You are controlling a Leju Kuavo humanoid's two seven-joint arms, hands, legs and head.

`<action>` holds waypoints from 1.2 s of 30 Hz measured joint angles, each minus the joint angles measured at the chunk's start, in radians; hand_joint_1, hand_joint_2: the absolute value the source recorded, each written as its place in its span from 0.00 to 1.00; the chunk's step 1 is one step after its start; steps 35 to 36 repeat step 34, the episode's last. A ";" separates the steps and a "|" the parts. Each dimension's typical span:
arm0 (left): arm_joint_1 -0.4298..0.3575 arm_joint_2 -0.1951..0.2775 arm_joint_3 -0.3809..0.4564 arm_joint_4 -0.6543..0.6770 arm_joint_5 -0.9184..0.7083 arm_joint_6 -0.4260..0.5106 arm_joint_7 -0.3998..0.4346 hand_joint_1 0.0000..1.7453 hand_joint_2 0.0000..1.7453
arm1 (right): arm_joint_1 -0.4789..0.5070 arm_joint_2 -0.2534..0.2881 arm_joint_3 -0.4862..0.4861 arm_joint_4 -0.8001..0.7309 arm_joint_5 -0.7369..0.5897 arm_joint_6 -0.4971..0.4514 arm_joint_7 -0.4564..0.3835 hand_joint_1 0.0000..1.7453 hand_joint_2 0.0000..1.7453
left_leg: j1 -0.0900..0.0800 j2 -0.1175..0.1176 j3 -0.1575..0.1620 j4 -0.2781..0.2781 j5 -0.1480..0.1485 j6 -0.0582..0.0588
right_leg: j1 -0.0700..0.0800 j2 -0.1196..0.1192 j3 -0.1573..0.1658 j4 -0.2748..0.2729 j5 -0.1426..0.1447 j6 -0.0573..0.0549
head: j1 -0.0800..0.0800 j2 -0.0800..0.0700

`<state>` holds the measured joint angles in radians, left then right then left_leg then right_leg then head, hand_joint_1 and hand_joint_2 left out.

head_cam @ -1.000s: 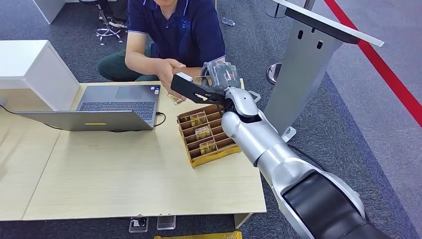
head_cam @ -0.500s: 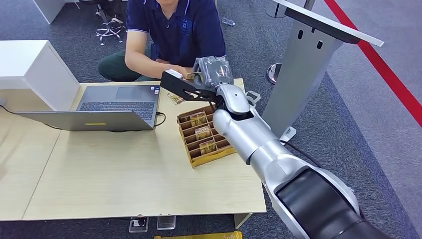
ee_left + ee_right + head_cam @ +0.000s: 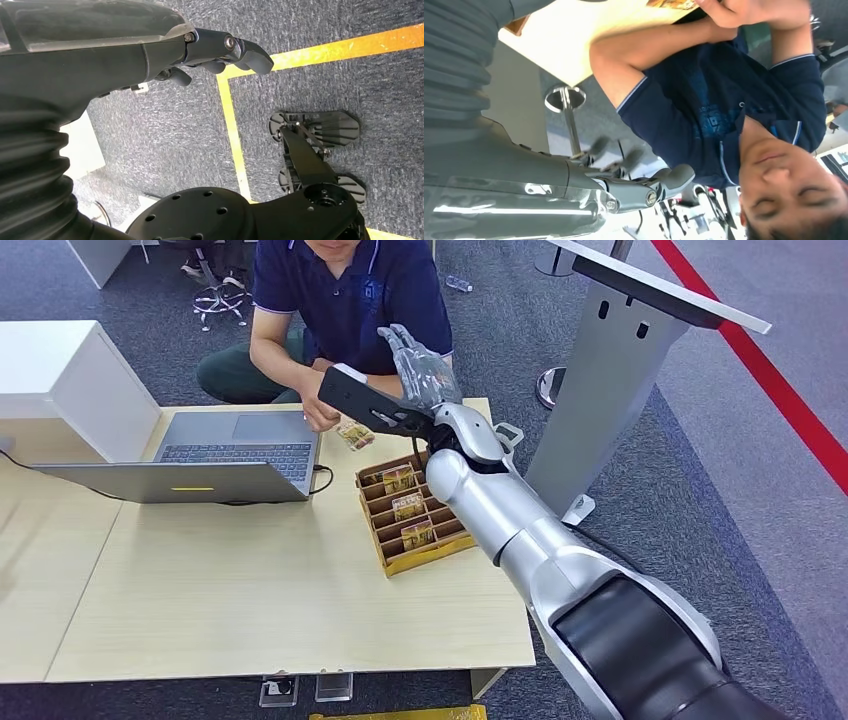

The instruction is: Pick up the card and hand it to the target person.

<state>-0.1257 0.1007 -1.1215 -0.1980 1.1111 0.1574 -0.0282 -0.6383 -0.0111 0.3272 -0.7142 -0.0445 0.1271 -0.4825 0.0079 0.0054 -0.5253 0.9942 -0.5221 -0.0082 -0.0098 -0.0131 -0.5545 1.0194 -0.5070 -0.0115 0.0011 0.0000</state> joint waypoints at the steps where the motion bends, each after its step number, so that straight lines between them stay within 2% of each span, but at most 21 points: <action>1: 0.000 0.000 0.000 0.000 0.000 0.000 0.000 0.00 1.00 | 0.001 -0.001 0.000 -0.001 -0.001 0.001 0.000 0.00 1.00 | 0.000 0.000 0.000 0.000 0.000 0.000 | 0.000 0.000 0.000 0.000 0.000 0.000 | 0.000 0.000; 20: 0.001 0.001 0.001 0.000 0.004 0.002 0.000 0.00 1.00 | 0.032 -0.013 -0.003 -0.030 -0.024 0.017 -0.002 0.00 1.00 | 0.000 0.000 0.000 0.000 0.000 0.000 | 0.000 0.000 0.000 0.000 0.000 0.000 | 0.000 0.000; 27: 0.005 0.004 0.016 0.000 0.033 0.017 0.004 0.00 1.00 | 0.209 -0.060 -0.022 -0.176 -0.060 0.041 -0.018 0.00 1.00 | 0.000 0.000 0.000 0.000 0.000 0.000 | 0.000 0.000 0.000 0.000 0.000 0.000 | 0.001 0.000; 33: 0.007 0.004 0.033 0.000 0.045 0.030 0.016 0.00 1.00 | 0.372 -0.073 -0.027 -0.302 -0.037 0.020 -0.004 0.00 1.00 | 0.000 -0.001 -0.001 0.000 0.000 0.000 | 0.000 -0.001 0.000 0.000 -0.001 0.001 | 0.001 0.000; 36: 0.007 0.004 0.034 0.000 0.045 0.030 0.018 0.00 1.00 | 0.385 -0.073 -0.026 -0.309 -0.036 0.019 -0.002 0.00 1.00 | 0.000 -0.001 -0.001 0.000 0.000 0.000 | 0.000 -0.001 0.000 0.000 -0.001 0.001 | 0.001 0.000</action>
